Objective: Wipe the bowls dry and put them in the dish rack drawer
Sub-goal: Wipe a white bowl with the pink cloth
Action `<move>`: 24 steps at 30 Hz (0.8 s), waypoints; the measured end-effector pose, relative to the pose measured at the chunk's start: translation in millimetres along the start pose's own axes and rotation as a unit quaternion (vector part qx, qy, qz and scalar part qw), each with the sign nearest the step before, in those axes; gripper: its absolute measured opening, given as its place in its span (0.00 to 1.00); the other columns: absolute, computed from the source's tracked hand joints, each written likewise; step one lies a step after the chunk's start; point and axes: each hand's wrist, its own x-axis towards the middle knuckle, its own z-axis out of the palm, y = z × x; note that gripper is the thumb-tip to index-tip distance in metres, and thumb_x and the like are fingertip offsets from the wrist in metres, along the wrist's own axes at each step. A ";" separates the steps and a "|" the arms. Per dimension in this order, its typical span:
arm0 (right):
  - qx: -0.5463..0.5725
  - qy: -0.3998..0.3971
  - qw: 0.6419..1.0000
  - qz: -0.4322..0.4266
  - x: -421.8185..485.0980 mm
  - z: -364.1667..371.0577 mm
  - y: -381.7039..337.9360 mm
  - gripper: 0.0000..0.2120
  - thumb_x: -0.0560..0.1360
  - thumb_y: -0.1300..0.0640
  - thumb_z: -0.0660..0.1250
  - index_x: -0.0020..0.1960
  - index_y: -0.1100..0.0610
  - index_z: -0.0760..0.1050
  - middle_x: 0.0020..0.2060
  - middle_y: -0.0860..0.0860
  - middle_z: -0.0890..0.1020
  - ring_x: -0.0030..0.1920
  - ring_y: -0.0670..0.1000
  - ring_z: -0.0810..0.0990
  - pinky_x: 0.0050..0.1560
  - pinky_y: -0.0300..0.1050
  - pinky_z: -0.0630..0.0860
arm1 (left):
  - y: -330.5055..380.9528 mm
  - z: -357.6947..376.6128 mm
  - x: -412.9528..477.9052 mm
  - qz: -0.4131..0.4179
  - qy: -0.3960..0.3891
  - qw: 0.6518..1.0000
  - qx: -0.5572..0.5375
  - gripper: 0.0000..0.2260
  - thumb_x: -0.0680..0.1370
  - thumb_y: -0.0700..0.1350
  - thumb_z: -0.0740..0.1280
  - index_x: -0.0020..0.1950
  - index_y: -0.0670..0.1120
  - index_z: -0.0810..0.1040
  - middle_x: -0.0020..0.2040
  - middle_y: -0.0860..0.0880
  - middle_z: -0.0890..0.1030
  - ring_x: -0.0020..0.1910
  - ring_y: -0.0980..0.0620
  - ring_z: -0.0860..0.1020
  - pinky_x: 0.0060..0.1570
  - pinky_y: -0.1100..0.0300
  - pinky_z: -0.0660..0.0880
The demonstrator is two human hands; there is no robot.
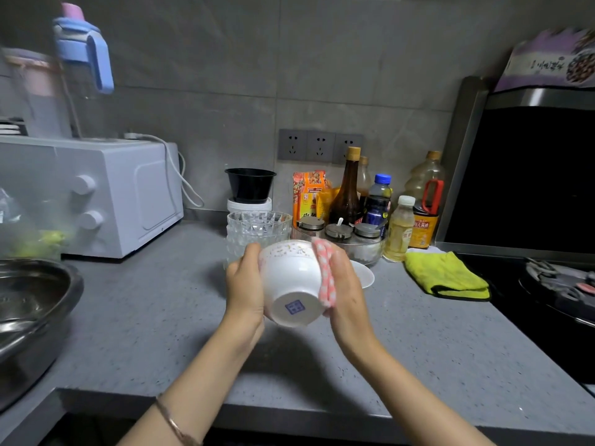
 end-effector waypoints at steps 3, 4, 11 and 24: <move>-0.091 -0.008 0.991 -0.101 -13.6 6.9 7.5 0.23 0.80 0.39 0.48 0.73 0.43 0.60 0.72 0.39 0.64 0.73 0.40 0.59 0.72 0.45 0.58 | -2.6 1.9 -1.2 -0.010 0.020 0.999 -0.032 0.12 0.79 0.44 0.60 0.35 0.43 0.72 0.29 0.47 0.76 0.25 0.51 0.75 0.20 0.69 0.67; -0.176 -0.013 0.972 -0.154 -14.8 8.0 7.0 0.23 0.81 0.42 0.47 0.74 0.45 0.58 0.74 0.41 0.61 0.75 0.43 0.56 0.74 0.48 0.56 | -3.8 2.7 -0.9 -0.009 0.022 0.999 -0.034 0.13 0.79 0.43 0.60 0.34 0.44 0.72 0.29 0.47 0.76 0.26 0.51 0.75 0.20 0.69 0.67; -0.208 -0.031 0.964 -0.162 9.4 -3.3 -2.6 0.18 0.80 0.48 0.53 0.64 0.49 0.75 0.63 0.42 0.76 0.66 0.42 0.70 0.67 0.47 0.67 | -7.5 4.0 -3.5 0.014 -0.008 1.000 0.019 0.15 0.79 0.42 0.60 0.31 0.44 0.72 0.24 0.52 0.74 0.25 0.55 0.73 0.22 0.68 0.67; -0.041 0.014 0.983 0.180 12.6 -20.0 -13.5 0.14 0.80 0.44 0.58 0.39 0.44 0.76 0.27 0.37 0.79 0.25 0.44 0.77 0.22 0.36 0.64 | -17.3 -5.8 -7.7 -0.039 -0.084 0.996 -0.003 0.14 0.80 0.47 0.58 0.39 0.45 0.77 0.30 0.50 0.81 0.31 0.55 0.79 0.31 0.63 0.72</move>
